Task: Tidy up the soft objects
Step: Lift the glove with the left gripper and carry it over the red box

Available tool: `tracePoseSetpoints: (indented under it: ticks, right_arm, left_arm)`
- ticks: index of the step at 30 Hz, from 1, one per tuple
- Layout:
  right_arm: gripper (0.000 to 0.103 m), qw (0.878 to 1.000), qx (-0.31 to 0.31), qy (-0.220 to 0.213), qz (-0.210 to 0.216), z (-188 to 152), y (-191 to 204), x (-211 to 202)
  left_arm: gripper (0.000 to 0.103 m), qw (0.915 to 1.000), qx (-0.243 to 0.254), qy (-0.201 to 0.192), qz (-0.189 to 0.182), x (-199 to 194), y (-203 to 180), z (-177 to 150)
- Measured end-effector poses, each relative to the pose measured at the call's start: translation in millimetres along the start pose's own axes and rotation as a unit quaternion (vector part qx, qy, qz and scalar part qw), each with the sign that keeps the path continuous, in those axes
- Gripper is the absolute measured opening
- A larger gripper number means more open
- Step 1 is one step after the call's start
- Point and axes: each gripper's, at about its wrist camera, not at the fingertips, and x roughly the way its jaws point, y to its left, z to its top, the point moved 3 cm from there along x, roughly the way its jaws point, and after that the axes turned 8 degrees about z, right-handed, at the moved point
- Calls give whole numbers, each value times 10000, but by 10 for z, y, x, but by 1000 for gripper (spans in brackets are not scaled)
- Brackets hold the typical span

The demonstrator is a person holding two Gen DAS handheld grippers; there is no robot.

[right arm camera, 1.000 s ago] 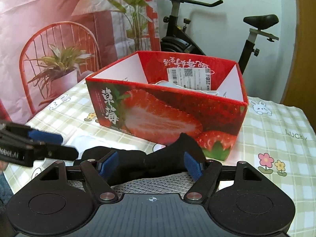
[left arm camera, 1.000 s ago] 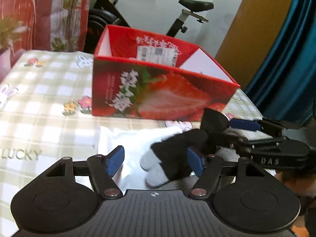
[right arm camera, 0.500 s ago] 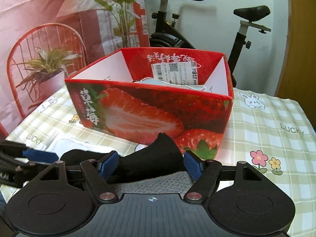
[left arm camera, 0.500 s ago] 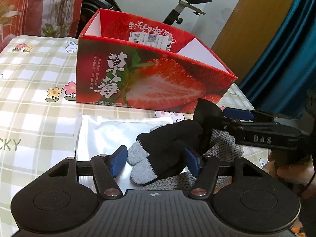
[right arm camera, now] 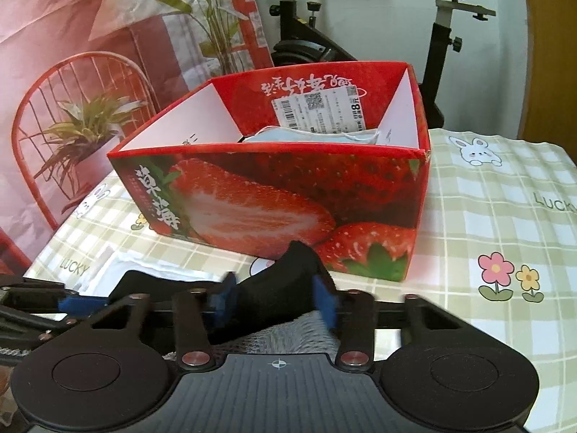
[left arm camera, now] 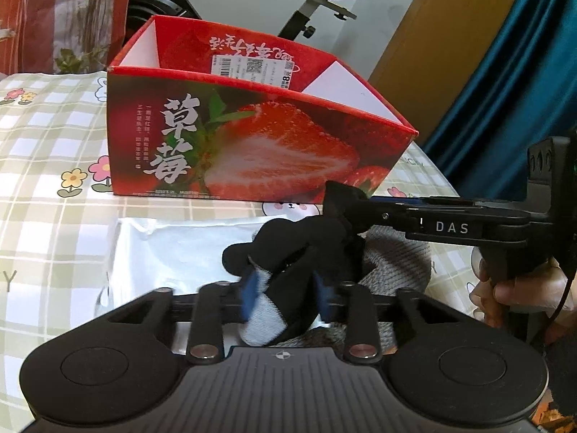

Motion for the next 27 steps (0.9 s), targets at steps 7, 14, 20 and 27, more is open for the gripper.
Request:
tracePoseSetpoints:
  ticks: [7,14,20,27]
  right_arm:
    - [3,9998,-114,-133,34,65,63,-99]
    - [0,9982,-348,-439,189,205,237,-270]
    - [23,9993,-129,-340,-44,237,168,-223]
    - [45,9994,257,-217,-114,212,29,23]
  left_arm:
    - [14,9997,-5,-215,-77,-73,14,73]
    - [13,9985,53,-548,0,-193,36,232]
    - [13,9986,-37,-508,135,-183,135,225]
    - [13,9993,-137,-296,202,-91,283,180]
